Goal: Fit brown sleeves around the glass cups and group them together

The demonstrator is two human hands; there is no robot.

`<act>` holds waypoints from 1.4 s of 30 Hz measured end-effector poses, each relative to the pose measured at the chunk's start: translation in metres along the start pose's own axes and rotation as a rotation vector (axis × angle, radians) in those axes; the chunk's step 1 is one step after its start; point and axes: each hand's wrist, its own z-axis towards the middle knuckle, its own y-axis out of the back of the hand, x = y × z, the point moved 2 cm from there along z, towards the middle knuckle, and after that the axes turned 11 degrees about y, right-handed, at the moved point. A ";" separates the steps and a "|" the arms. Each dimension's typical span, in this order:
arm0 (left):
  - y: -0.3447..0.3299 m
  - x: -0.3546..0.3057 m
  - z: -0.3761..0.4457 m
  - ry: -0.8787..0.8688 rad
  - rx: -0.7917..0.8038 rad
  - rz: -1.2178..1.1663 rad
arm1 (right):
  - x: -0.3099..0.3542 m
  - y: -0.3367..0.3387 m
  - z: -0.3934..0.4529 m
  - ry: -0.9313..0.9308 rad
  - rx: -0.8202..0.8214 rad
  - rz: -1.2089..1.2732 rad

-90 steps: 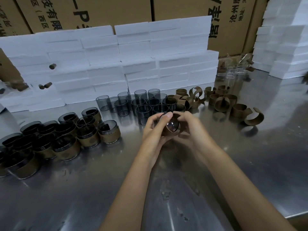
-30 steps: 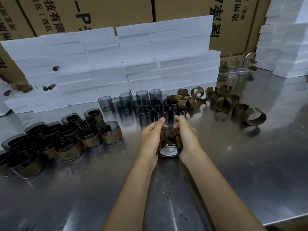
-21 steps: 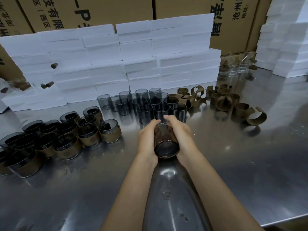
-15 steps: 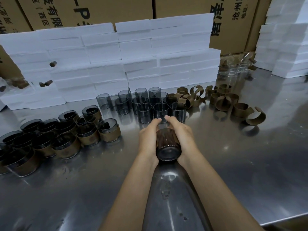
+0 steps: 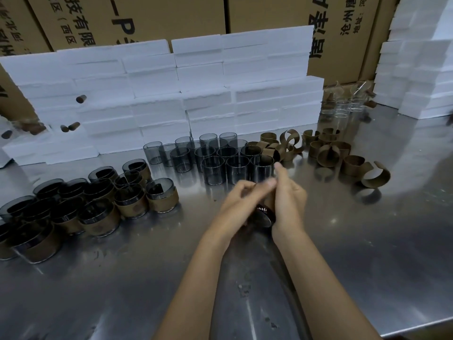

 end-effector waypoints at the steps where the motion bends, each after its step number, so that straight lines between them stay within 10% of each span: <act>1: -0.003 0.001 -0.002 -0.005 0.049 0.087 | 0.001 0.002 0.002 0.039 -0.027 0.009; 11: 0.010 -0.013 -0.008 0.042 0.409 -1.059 | -0.003 0.003 0.001 -0.033 0.162 0.091; 18: 0.021 -0.011 -0.007 0.033 0.421 -1.149 | -0.009 0.003 -0.004 -0.009 0.182 0.040; 22: 0.028 -0.012 -0.004 -0.064 0.129 -0.870 | -0.009 0.005 -0.003 -0.029 0.148 0.056; 30: 0.047 0.000 -0.004 -0.150 -0.948 0.561 | -0.014 0.006 -0.001 -0.025 0.120 0.009; 36: 0.057 0.004 -0.003 -0.046 -1.073 0.897 | -0.018 0.007 0.001 -0.031 0.112 -0.017; 42: 0.065 0.007 -0.005 0.023 -1.068 0.721 | -0.021 0.008 0.001 -0.017 0.126 -0.038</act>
